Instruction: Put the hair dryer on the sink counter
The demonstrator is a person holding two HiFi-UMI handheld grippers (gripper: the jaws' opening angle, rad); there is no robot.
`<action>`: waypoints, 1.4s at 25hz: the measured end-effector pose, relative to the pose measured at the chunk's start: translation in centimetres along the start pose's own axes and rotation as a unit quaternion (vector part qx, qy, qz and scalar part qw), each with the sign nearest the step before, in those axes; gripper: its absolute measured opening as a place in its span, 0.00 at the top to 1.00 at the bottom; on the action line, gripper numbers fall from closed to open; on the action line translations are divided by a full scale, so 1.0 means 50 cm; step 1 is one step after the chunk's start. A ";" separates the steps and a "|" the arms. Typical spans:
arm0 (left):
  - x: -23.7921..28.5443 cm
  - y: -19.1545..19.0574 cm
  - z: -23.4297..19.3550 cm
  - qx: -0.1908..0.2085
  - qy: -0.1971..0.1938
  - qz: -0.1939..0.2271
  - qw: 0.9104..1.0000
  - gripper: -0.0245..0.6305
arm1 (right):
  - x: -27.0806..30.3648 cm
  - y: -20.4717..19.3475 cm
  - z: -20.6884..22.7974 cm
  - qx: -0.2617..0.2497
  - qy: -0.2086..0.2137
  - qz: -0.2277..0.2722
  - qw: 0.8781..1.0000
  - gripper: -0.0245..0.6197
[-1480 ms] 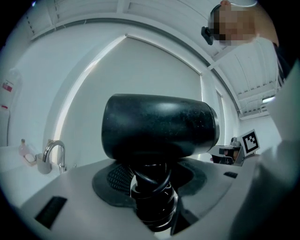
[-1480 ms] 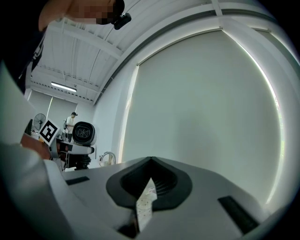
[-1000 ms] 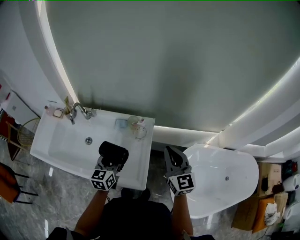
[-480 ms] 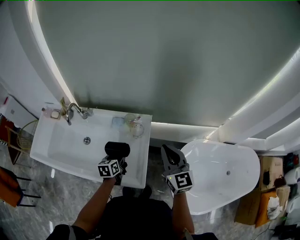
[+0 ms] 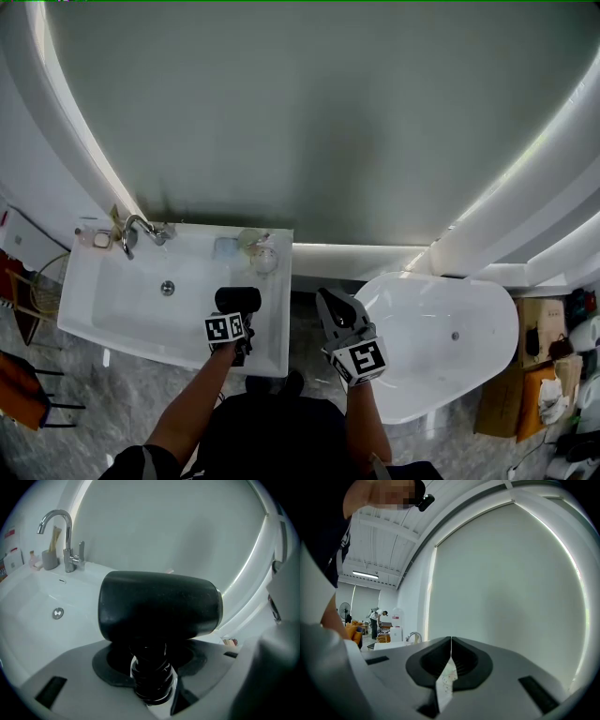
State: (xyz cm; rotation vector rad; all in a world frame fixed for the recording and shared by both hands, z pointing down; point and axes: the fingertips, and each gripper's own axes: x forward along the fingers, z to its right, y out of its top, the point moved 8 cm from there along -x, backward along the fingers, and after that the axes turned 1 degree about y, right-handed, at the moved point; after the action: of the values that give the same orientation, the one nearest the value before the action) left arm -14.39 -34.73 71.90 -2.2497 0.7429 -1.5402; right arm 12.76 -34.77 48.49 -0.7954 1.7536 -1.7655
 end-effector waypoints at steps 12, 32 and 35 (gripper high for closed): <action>0.097 -0.011 -0.007 0.019 0.056 -0.114 0.992 0.62 | -0.018 -0.008 0.001 0.005 -0.015 -0.008 1.000 0.92; 0.175 -0.021 -0.010 0.019 0.106 -0.191 0.976 0.62 | -0.072 -0.033 0.014 0.038 -0.058 -0.029 0.997 0.92; 0.175 -0.019 -0.008 0.017 0.112 -0.191 0.975 0.62 | -0.070 -0.034 0.014 0.036 -0.056 -0.027 0.997 0.92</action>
State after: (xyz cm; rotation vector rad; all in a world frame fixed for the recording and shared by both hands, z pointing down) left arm -12.05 -39.02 79.23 -2.3156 0.3428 -1.9895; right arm 15.76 -32.67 50.01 -0.9023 1.6015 -1.7725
